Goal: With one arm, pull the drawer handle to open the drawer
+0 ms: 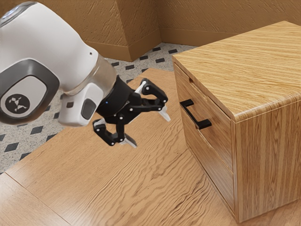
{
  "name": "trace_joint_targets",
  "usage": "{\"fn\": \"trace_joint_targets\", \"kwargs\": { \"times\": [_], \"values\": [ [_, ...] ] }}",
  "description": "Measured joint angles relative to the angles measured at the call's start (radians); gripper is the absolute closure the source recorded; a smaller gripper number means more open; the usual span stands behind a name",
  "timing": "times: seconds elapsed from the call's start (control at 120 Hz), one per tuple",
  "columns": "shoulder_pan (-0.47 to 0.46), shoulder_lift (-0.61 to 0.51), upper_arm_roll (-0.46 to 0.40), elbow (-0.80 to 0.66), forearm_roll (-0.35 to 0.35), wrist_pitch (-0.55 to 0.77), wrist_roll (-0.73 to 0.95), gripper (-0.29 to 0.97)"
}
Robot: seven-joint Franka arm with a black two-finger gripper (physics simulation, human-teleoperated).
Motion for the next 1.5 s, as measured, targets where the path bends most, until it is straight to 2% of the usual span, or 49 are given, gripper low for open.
{"fn": "trace_joint_targets", "kwargs": {
  "times": [0.208, 0.367, 0.5, 1.142, 1.308, 1.5],
  "values": [
    [-0.022, -0.002, 0.058, -0.006, 0.004, 0.054, 0.108, 0.00],
    [-0.103, 0.030, 0.142, -0.001, 0.005, 0.092, 0.169, 0.00],
    [-0.135, 0.056, 0.180, 0.004, 0.005, 0.127, 0.208, 0.00],
    [-0.180, 0.098, 0.267, 0.017, 0.000, 0.208, 0.301, 0.00],
    [-0.244, 0.104, 0.341, 0.017, -0.002, 0.230, 0.311, 0.00],
    [-0.260, 0.133, 0.362, 0.021, -0.004, 0.256, 0.318, 0.00]
  ]
}}
